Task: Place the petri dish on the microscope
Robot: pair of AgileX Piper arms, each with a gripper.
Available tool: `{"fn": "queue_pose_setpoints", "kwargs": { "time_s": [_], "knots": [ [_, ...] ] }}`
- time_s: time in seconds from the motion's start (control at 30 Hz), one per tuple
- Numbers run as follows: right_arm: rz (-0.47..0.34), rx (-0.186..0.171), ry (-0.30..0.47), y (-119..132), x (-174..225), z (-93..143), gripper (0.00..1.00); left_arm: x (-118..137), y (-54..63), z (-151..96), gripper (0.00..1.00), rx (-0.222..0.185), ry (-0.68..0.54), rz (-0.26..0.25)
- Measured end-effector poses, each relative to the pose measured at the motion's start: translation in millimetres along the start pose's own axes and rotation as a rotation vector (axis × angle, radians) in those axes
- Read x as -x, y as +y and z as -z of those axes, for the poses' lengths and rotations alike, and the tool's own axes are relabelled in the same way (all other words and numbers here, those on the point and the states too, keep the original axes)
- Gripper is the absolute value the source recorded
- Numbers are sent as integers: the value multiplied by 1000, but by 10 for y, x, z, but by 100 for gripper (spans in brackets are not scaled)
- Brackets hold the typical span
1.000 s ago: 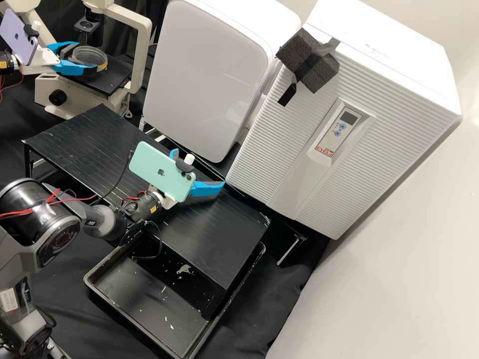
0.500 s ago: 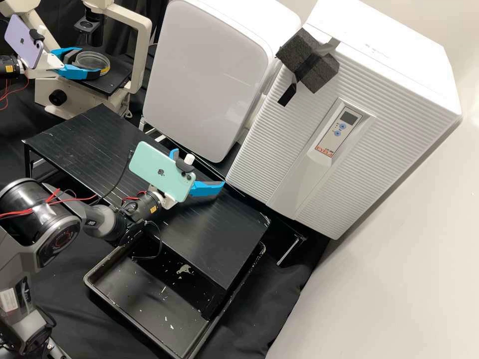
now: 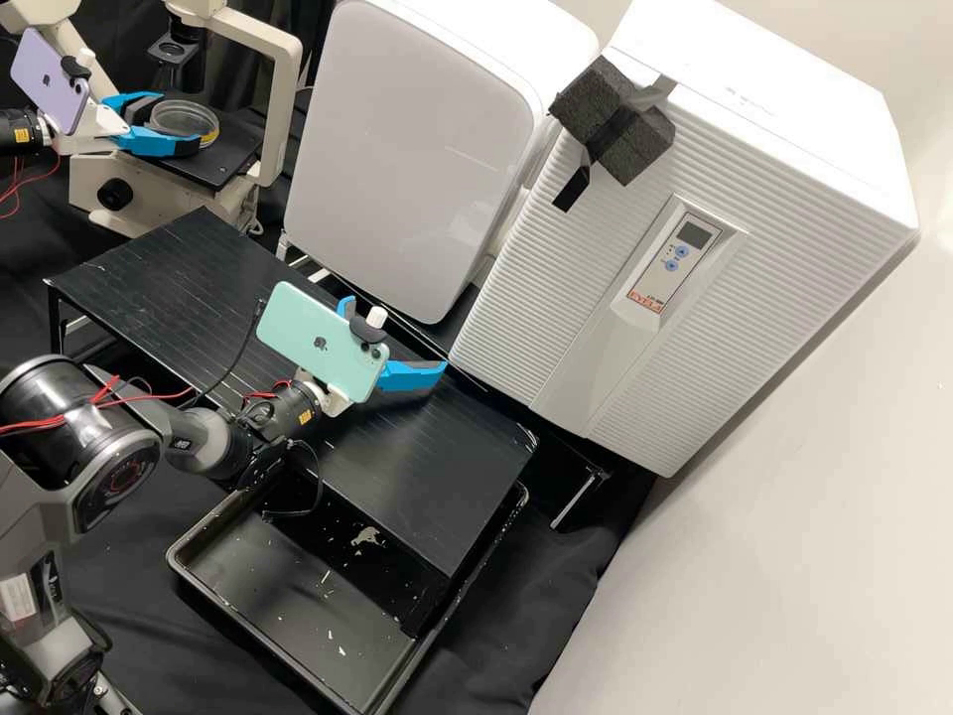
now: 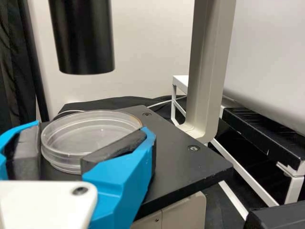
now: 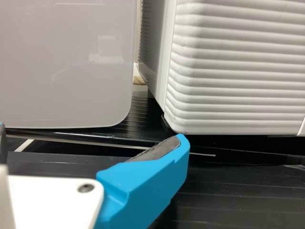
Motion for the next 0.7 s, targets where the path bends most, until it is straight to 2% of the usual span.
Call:
{"fn": "queue_pose_setpoints", "kwargs": {
  "time_s": [0.33, 0.7],
  "knots": [
    [0, 0, 0, 0, 0, 0, 100, 0, -5, 3, 100, 1, 4, 6],
    [0, 0, 0, 0, 0, 0, 100, 105, -37, -5, 100, 26, 6, 16]
  ]
}}
